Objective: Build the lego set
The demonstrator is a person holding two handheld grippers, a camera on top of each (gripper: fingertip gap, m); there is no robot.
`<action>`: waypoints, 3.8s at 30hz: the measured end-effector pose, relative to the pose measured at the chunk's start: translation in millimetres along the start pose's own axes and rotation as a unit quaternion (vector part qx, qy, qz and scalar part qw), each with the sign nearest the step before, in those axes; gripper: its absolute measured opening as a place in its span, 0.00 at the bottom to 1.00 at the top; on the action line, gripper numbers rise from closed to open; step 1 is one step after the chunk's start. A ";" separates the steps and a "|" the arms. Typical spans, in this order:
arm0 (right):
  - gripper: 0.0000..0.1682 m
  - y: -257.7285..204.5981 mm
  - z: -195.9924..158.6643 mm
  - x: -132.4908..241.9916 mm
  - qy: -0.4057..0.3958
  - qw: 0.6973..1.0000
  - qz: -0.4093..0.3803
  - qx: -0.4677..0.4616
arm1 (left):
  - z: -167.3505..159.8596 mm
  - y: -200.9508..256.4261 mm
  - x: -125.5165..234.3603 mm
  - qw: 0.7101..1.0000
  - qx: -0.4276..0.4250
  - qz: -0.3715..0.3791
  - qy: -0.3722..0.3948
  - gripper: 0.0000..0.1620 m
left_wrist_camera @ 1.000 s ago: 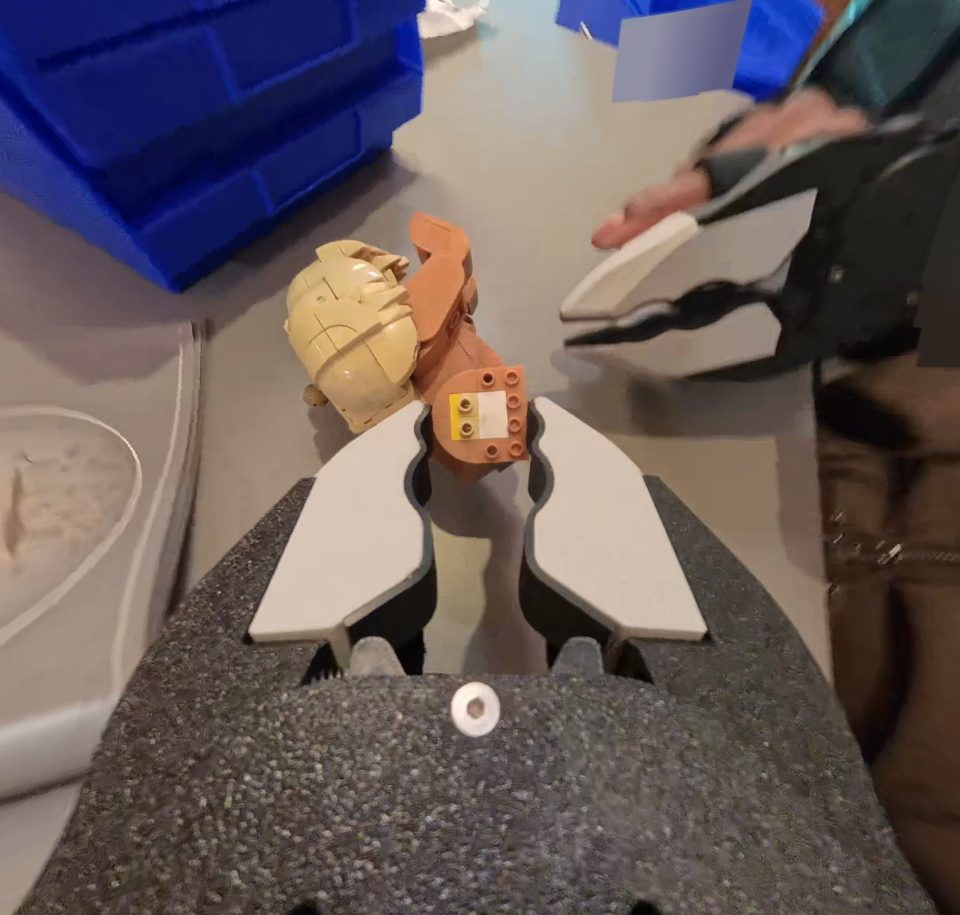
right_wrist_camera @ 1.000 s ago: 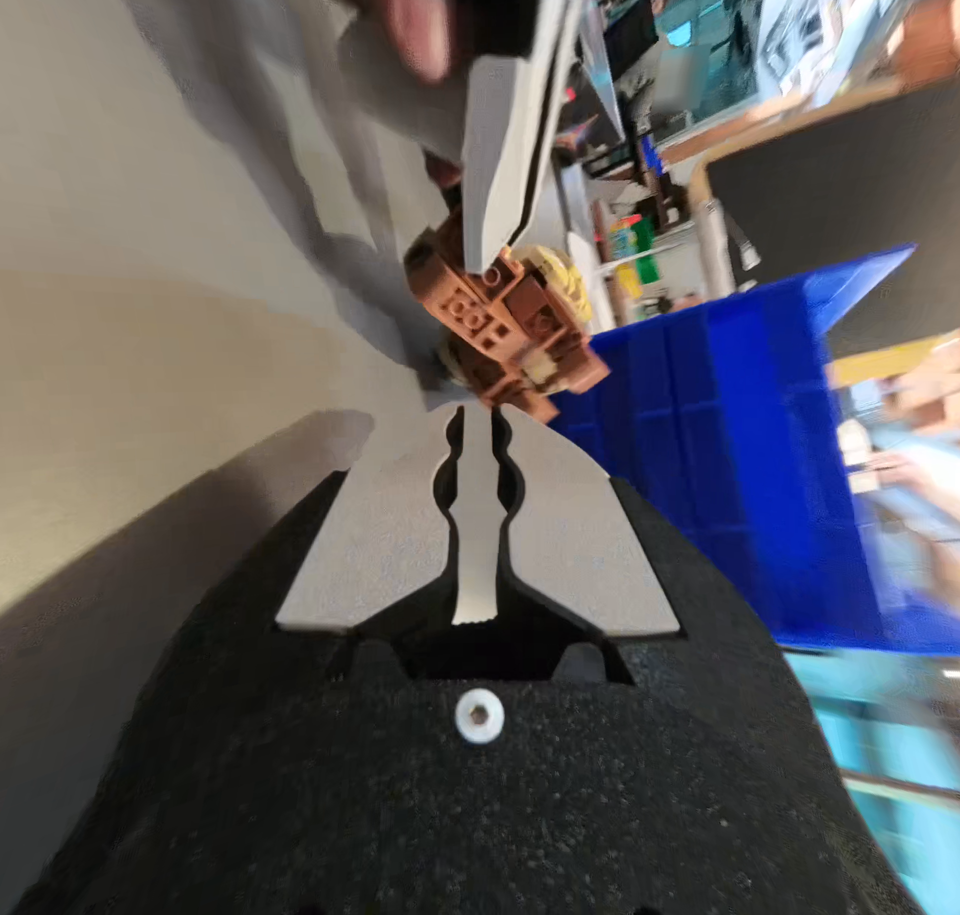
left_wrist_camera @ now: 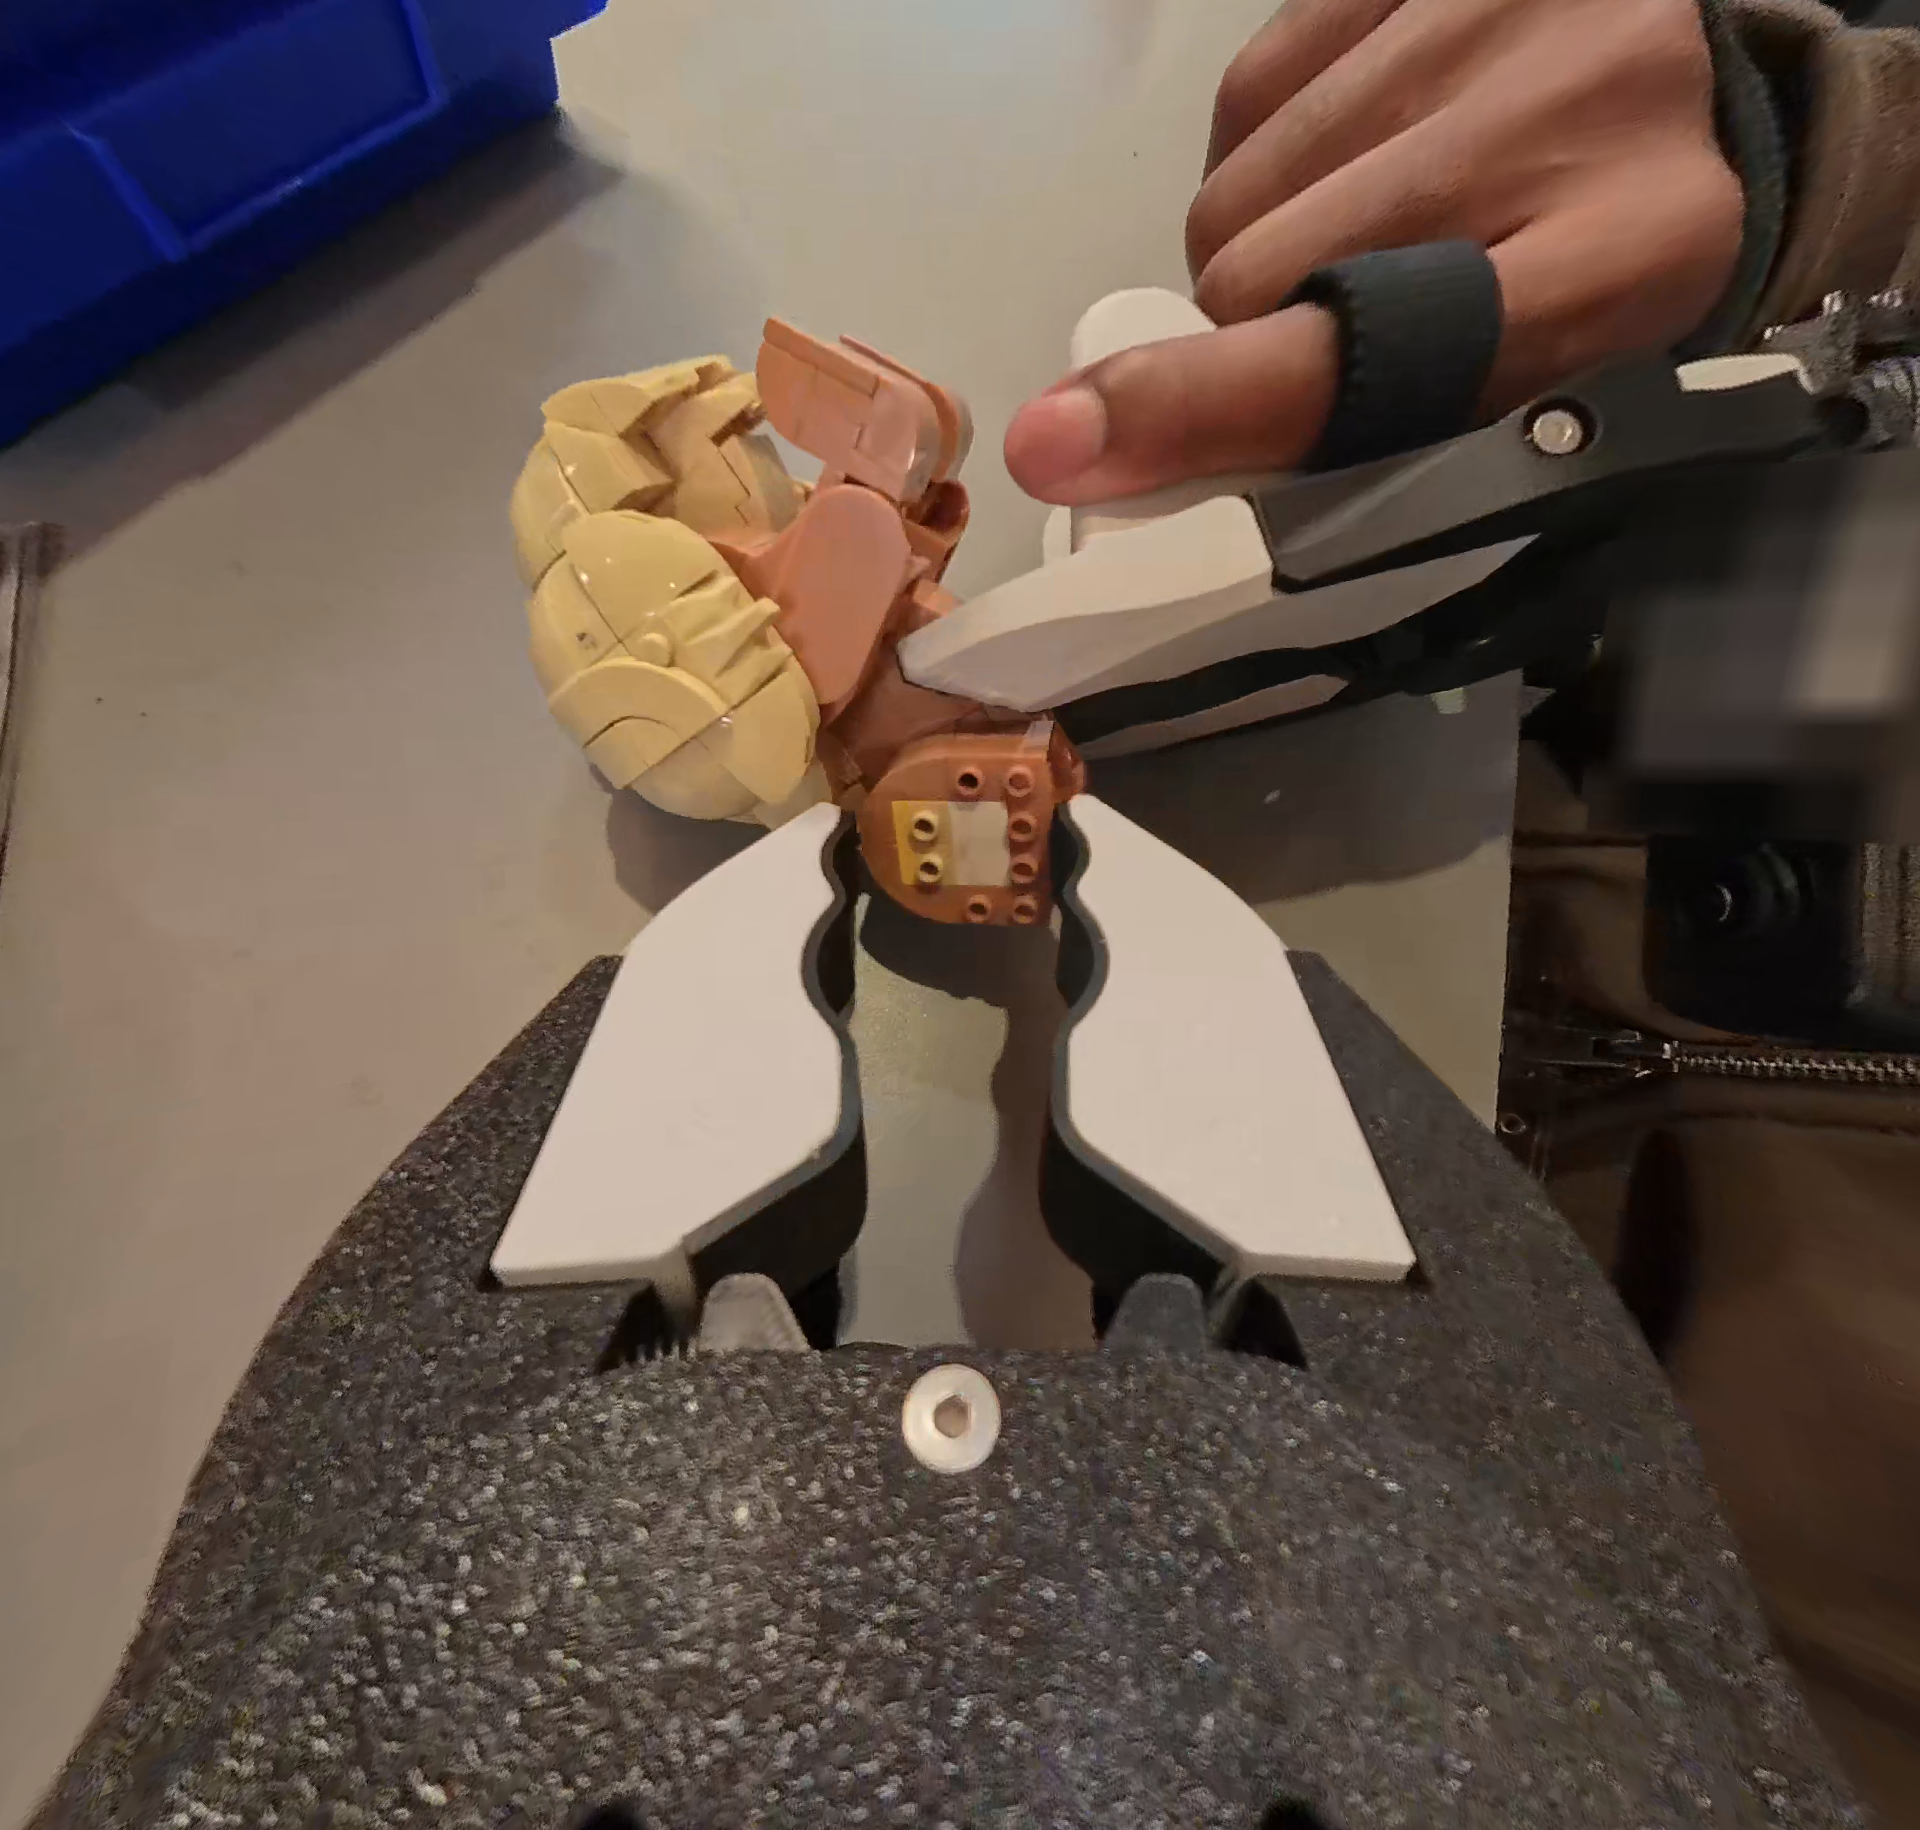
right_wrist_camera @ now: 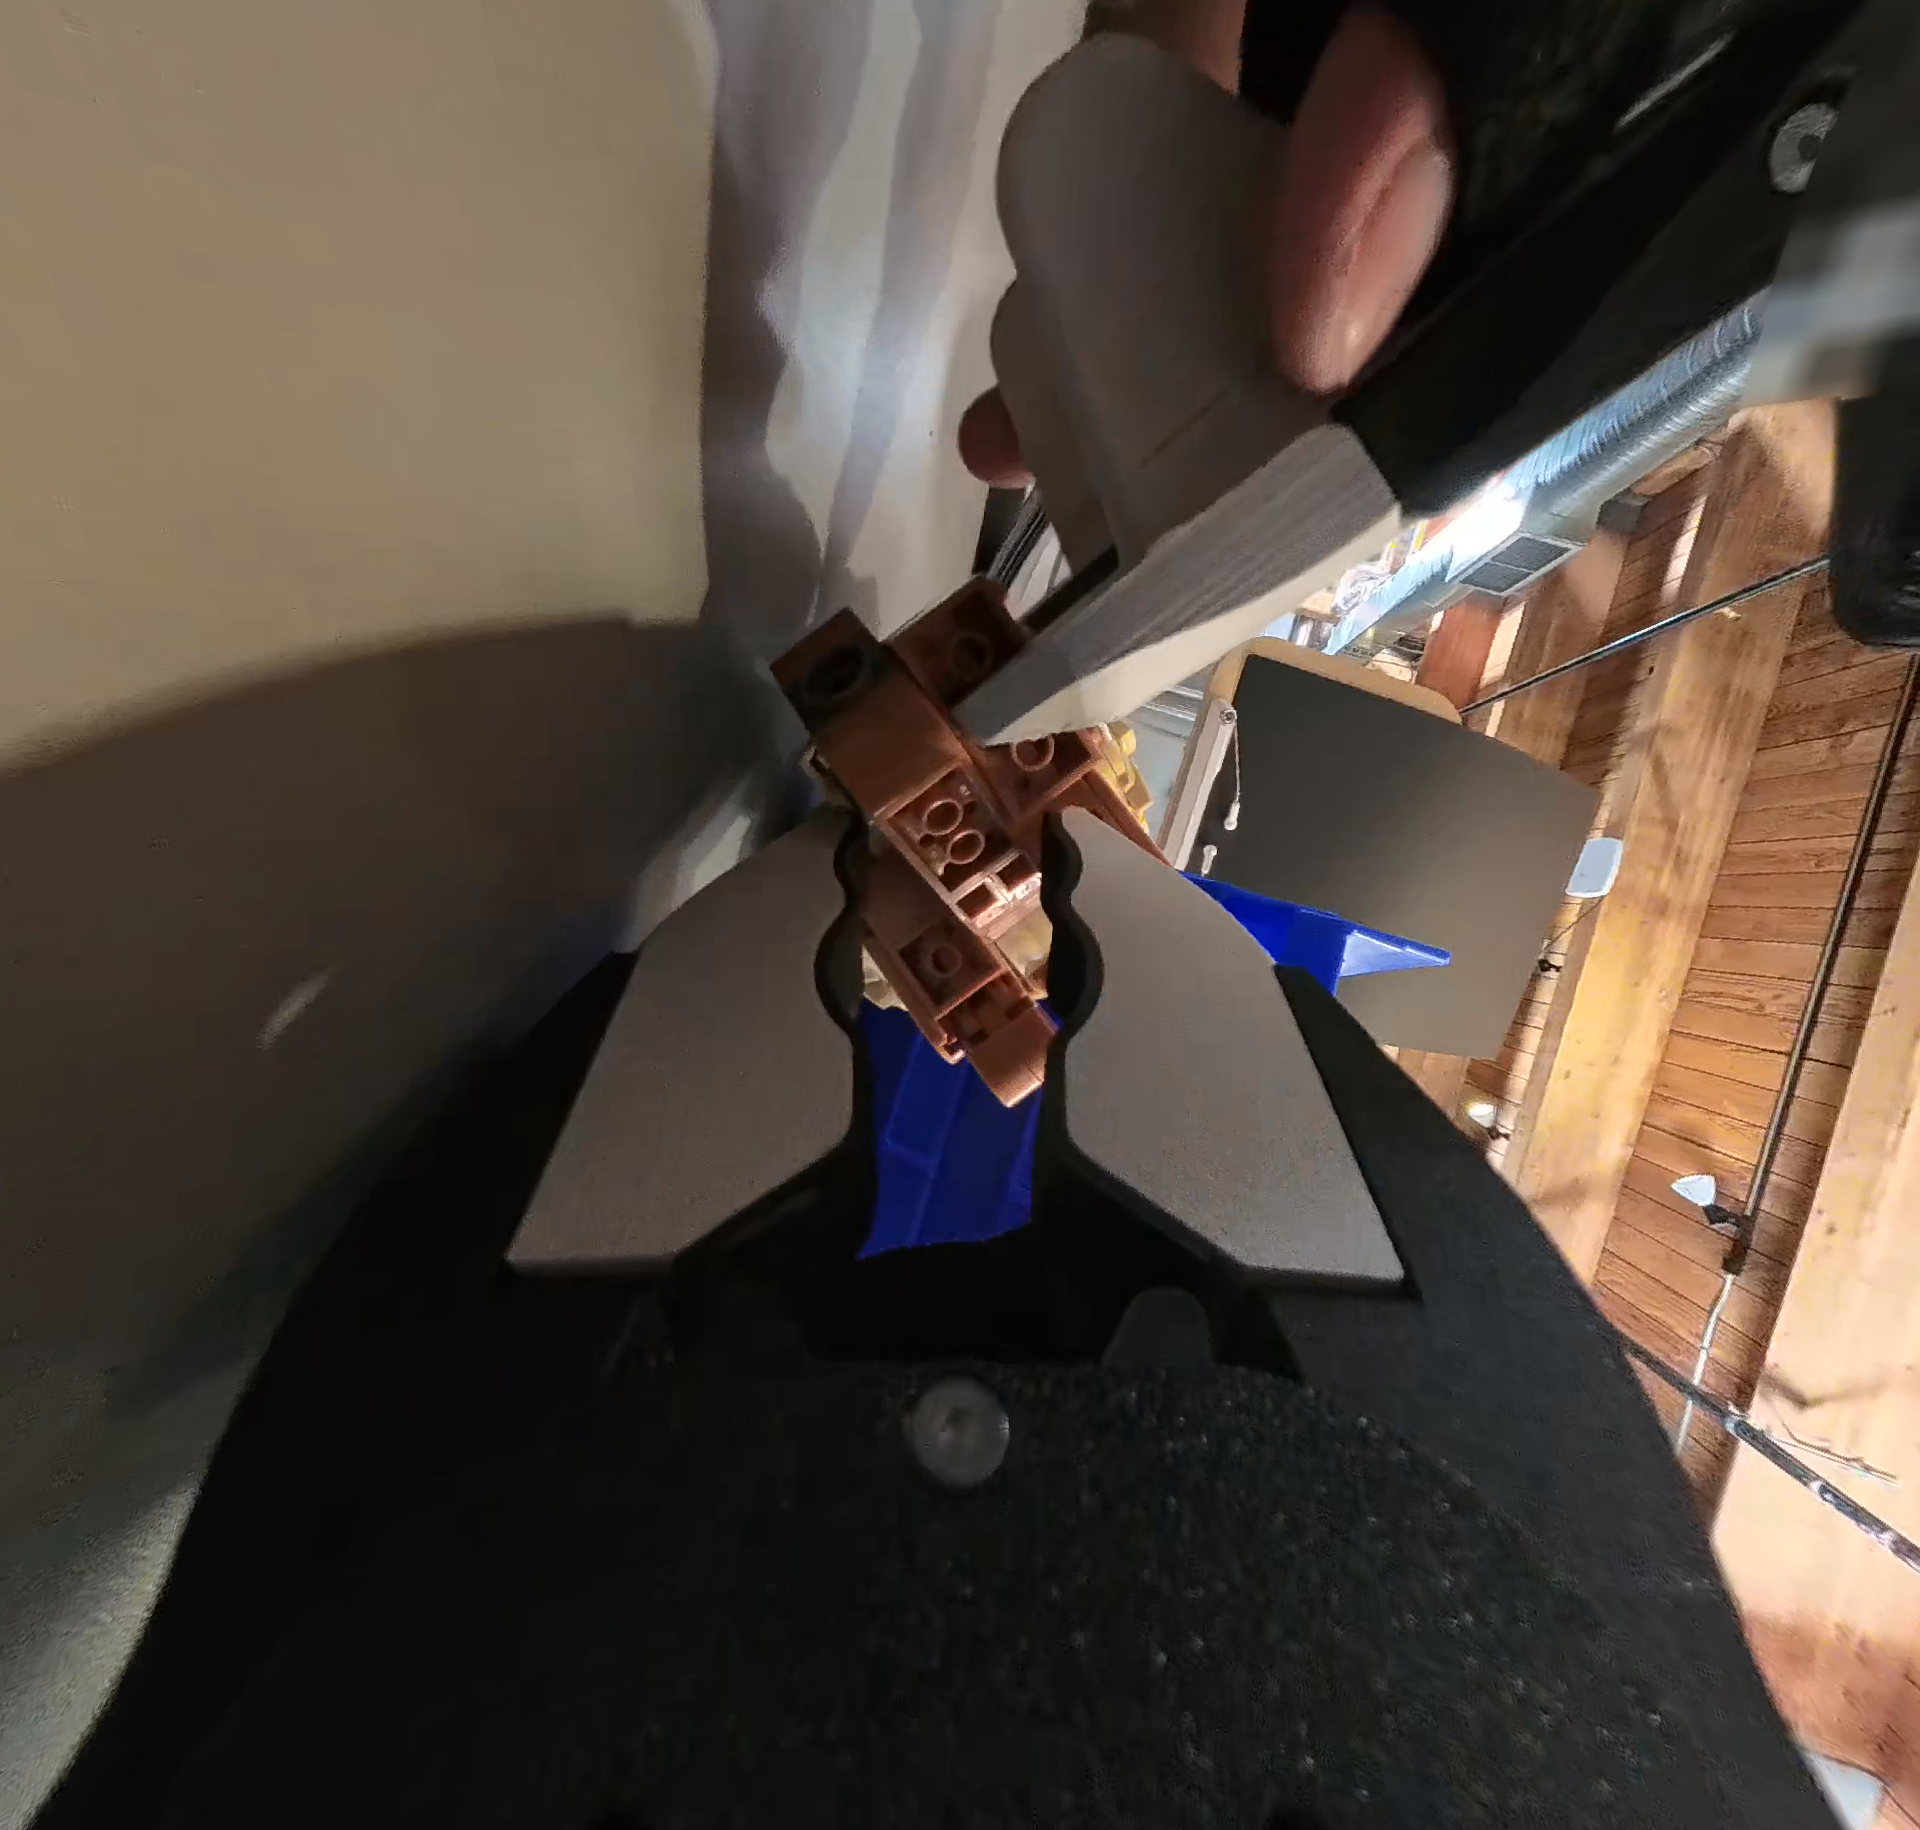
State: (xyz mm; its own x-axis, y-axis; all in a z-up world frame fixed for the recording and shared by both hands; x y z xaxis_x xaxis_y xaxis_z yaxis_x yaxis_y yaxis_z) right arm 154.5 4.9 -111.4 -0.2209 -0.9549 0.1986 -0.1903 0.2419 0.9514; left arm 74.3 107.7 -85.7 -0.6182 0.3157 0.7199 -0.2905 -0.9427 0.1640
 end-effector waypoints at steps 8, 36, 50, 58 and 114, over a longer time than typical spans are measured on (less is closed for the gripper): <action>0.19 -1.3 -1.4 -0.1 0.009 1.000 0.005 0.025 | 1.6 0.3 -3.8 1.000 -0.009 0.006 0.010 0.21; 0.11 -7.7 4.1 6.2 0.031 0.990 -0.038 0.135 | -0.8 -13.0 5.1 0.999 0.007 -0.039 -0.019 0.21; 0.10 -18.3 -18.8 10.0 -0.021 0.995 -0.042 0.093 | -14.8 -29.0 34.3 0.998 0.010 -0.052 0.033 0.21; 0.10 -26.9 -66.3 8.9 -0.107 0.992 -0.014 0.073 | -1.1 -25.7 33.5 0.973 0.062 -0.167 0.145 0.20; 0.17 36.7 -43.8 -10.6 -0.075 0.938 -0.339 0.003 | 52.3 -27.9 5.2 0.947 0.032 -0.236 0.217 0.19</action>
State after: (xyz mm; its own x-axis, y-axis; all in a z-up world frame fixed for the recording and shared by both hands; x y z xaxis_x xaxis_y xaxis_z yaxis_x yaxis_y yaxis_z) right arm 191.8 16.3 -68.3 -0.1782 -0.8545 -0.4880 -0.3414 -0.4114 0.8451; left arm 117.4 130.0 -51.2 -0.6756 0.7056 0.2137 -0.5736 -0.6852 0.4489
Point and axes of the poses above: each gripper's, where its closed fingertips meet, x back along the fingers, z out of its top, y = z × x across the jaws, the point moved 9 cm from there along x, back along the fingers, and after that the axes turned 11 degrees about -y, right-handed, at the moved point
